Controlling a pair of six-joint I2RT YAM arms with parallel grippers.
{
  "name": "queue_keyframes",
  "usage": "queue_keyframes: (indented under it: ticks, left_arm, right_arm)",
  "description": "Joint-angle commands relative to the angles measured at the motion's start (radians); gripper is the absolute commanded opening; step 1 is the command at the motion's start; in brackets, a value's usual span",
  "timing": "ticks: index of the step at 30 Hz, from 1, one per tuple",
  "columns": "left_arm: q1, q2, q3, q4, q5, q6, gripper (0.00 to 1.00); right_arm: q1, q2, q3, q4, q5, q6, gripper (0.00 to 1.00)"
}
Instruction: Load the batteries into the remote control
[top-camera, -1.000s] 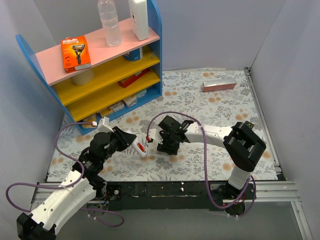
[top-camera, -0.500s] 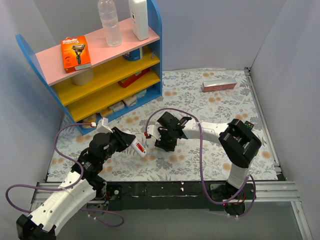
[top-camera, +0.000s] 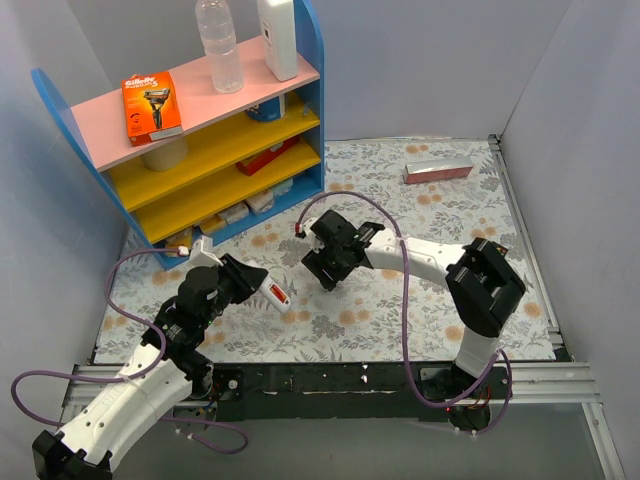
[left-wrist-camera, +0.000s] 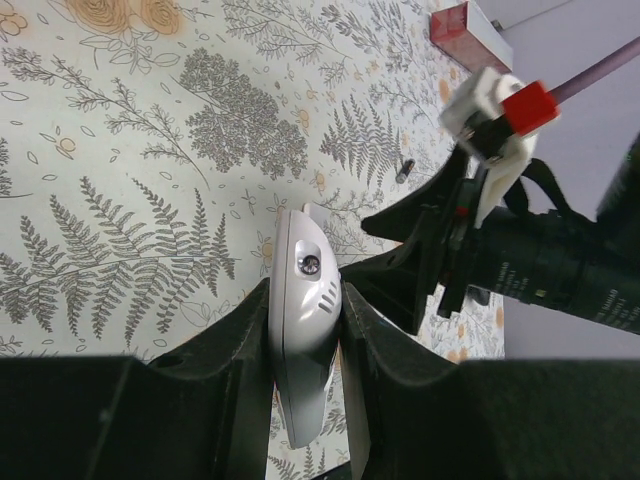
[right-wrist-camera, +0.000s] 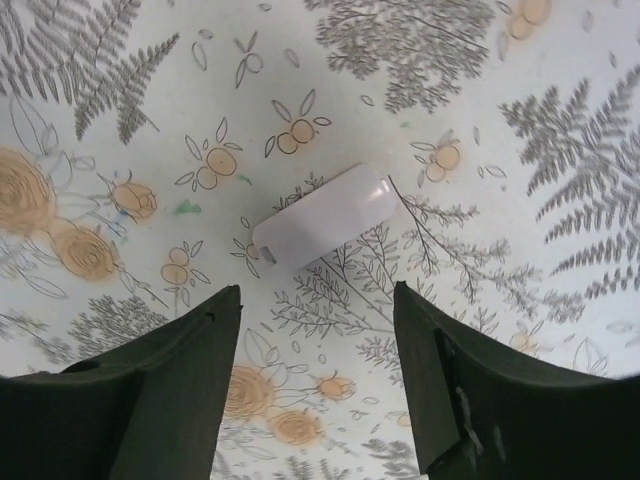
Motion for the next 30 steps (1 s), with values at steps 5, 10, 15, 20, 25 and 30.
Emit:
queue_keyframes:
  ticks: [5, 10, 15, 20, 25, 30]
  left_arm:
    - [-0.004, -0.013, 0.048, -0.014, -0.075, -0.012, 0.0]
    - [-0.004, -0.008, 0.056, -0.019, -0.083, -0.004, 0.0]
    - [-0.006, -0.007, 0.059, -0.013, -0.078, 0.004, 0.0]
    - [-0.004, -0.001, 0.061, -0.001, -0.064, 0.019, 0.0]
    - [-0.006, 0.007, 0.062, 0.008, -0.052, 0.034, 0.0]
    - [-0.006, 0.007, 0.058, 0.024, -0.037, 0.037, 0.0]
  right_arm:
    - [0.026, -0.018, 0.074, -0.122, 0.232, 0.57, 0.81]
    - [0.053, 0.013, 0.091, -0.11, 0.27, 0.678, 0.78]
    - [0.069, 0.046, 0.098, -0.11, 0.315, 0.786, 0.68]
    - [0.073, 0.082, 0.089, -0.093, 0.307, 0.848, 0.62]
    - [0.074, 0.117, 0.118, -0.096, 0.345, 0.87, 0.6]
    - [0.082, 0.169, 0.161, -0.133, 0.35, 0.876, 0.58]
